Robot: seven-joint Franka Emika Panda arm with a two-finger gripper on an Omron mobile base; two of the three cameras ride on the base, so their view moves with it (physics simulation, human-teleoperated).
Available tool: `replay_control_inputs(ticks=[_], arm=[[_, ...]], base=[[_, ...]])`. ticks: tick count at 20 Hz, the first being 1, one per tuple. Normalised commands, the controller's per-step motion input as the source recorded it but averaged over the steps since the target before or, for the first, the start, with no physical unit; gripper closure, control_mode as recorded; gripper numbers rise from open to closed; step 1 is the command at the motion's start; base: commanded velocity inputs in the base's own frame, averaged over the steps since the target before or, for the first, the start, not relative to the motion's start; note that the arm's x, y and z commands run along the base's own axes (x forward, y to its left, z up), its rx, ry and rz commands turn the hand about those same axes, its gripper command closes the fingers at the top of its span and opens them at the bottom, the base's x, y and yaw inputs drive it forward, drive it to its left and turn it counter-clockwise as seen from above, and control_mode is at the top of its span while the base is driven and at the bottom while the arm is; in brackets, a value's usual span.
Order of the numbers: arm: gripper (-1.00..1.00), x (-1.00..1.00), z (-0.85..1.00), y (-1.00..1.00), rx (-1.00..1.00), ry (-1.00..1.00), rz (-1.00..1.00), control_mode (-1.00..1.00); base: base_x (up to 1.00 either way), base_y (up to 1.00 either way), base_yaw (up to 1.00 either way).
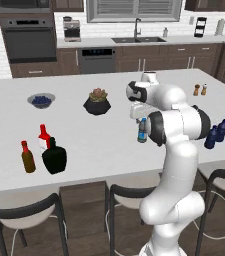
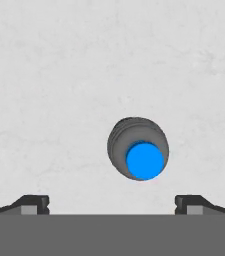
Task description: Move the plastic bottles in the middle to the plastics group, and the glass bottles in the middle to the glass group.
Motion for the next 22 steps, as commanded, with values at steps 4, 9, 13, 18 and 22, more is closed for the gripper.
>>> replay_control_inputs(ticks=[4, 9, 13, 18, 22], arm=[[-1.0, 0.3, -0.19, -0.04, 0.0, -0.03, 0.04, -1.0], [-1.0, 0.18, -0.14, -0.06, 0.0, -0.01, 0.04, -1.0], [-1.0, 0.12, -0.2, -0.11, -0.01, 0.0, 0.03, -1.0], [-1.0, -0.01, -0.07, -0.04, 0.0, 0.0, 0.04, -1.0], [1.0, -0.03, -0.14, 0.0, 0.0, 0.0, 0.02, -1.0]], base=[[0.0, 0.0, 0.0], [0.0, 0.0, 0.0], [0.0, 0.0, 0.0], [0.0, 0.0, 0.0], [0.0, 0.0, 0.0]])
